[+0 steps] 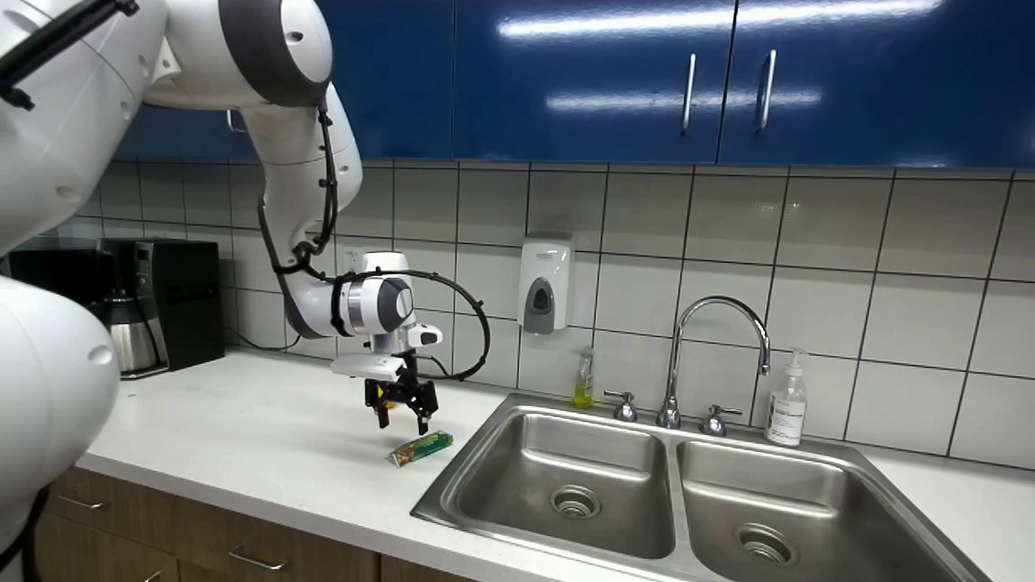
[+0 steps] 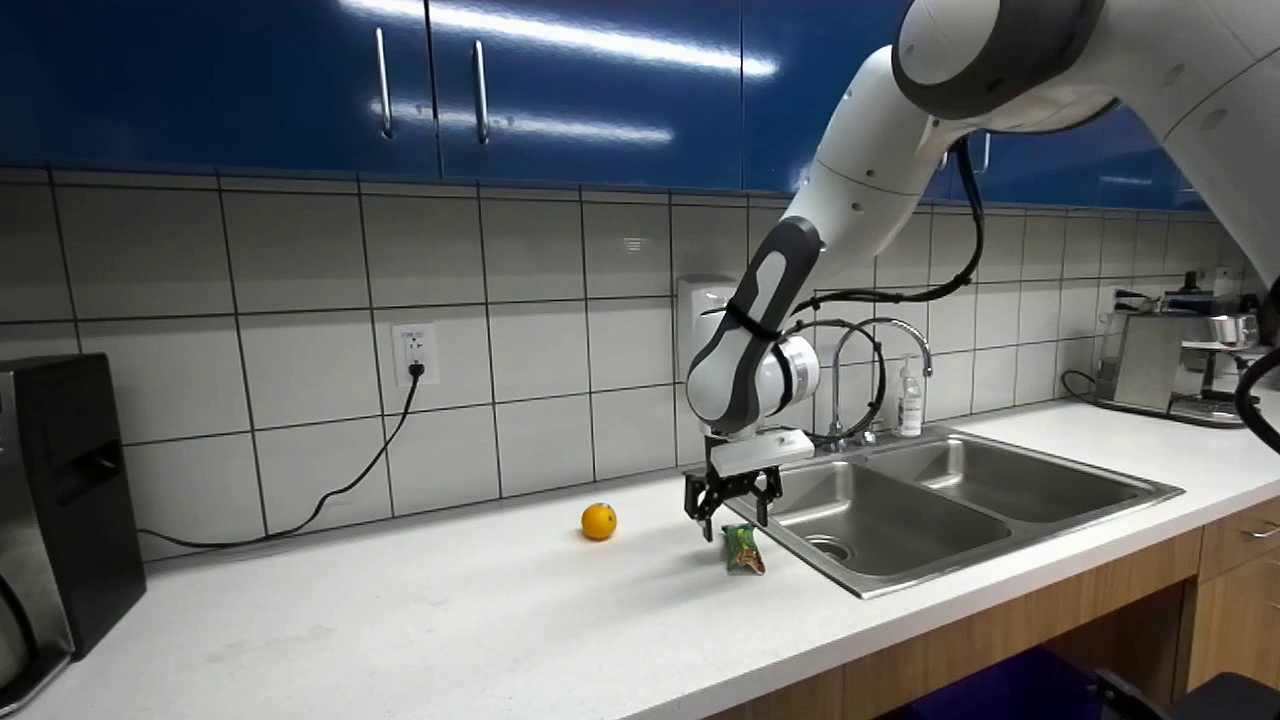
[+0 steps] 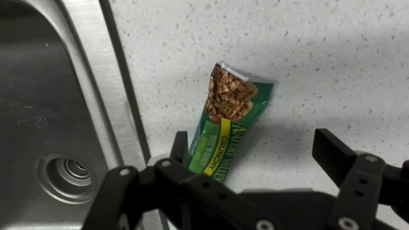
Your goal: Put the green packet in the sink.
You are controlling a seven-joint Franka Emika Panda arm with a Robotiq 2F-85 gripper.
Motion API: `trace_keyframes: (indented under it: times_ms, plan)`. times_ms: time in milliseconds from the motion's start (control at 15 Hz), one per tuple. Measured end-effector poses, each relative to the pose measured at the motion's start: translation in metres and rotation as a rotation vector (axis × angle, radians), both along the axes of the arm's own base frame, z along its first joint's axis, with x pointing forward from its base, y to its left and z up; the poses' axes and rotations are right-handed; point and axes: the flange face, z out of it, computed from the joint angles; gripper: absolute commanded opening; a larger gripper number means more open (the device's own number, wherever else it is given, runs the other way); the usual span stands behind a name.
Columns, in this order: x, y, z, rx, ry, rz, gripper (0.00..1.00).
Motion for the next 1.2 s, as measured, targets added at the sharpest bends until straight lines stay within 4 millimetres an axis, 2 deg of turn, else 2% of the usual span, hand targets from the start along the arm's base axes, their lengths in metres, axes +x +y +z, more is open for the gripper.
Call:
trace_keyframes:
  times_ms: [467, 800, 1200]
  plan:
    - [0.019, -0.018, -0.007, -0.02, -0.018, -0.04, 1.0]
    - [0.023, -0.027, -0.014, -0.03, -0.015, -0.065, 1.0]
    - [0.024, -0.027, -0.028, -0.035, -0.003, -0.081, 1.0]
